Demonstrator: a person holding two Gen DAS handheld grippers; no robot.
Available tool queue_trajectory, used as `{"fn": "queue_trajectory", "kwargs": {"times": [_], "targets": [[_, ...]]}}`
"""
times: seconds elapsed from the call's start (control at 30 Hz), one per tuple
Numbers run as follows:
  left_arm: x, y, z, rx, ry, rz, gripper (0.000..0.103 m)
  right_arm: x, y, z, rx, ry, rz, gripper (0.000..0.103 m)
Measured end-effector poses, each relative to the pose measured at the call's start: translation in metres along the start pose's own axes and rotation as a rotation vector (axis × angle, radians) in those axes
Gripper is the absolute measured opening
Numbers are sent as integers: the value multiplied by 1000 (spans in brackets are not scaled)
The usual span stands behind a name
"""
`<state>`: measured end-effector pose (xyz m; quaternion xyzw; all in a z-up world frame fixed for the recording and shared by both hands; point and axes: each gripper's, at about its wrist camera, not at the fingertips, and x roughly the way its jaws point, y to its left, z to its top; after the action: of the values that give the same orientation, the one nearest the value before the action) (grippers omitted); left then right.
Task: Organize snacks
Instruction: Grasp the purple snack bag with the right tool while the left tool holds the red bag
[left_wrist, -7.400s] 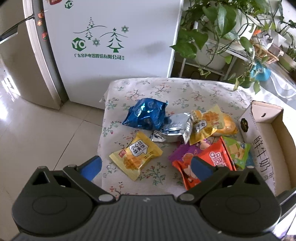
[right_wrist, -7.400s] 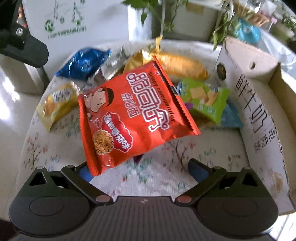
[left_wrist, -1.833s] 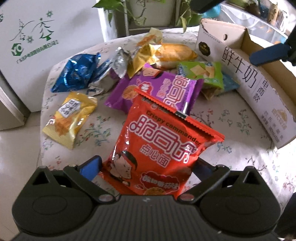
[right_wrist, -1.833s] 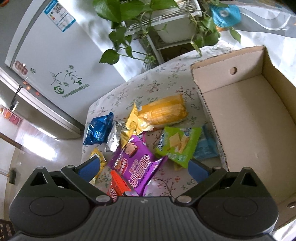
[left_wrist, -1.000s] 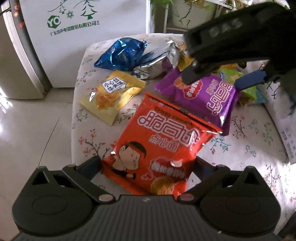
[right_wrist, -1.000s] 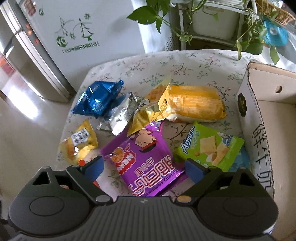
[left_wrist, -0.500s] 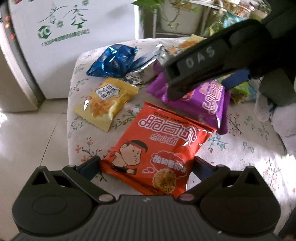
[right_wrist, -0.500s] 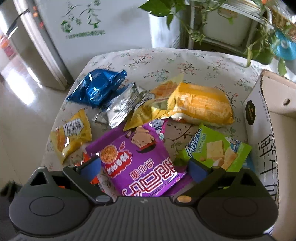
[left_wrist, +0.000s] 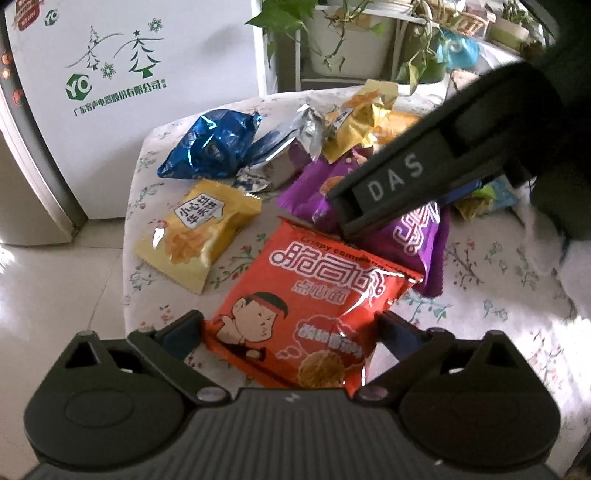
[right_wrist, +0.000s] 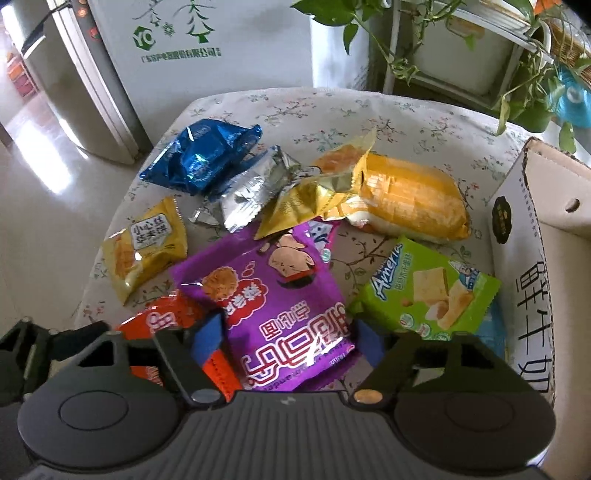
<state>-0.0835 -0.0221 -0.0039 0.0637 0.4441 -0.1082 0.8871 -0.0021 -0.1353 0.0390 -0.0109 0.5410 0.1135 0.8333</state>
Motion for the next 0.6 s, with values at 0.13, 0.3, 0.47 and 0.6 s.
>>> {"fn": "queue_trajectory", "kwargs": {"times": [0.13, 0.3, 0.47, 0.6], "targets": [[-3, 0, 1, -10, 2, -17, 88, -4, -3, -1, 18, -3, 16, 73], [-10, 1, 0, -49, 20, -19, 85, -11, -8, -3, 53, -1, 42, 73], [-23, 5, 0, -90, 5, -25, 85, -27, -11, -6, 81, -23, 72, 73], [-34, 5, -3, -116, -14, -16, 85, -43, -15, -10, 122, -44, 110, 73]]}}
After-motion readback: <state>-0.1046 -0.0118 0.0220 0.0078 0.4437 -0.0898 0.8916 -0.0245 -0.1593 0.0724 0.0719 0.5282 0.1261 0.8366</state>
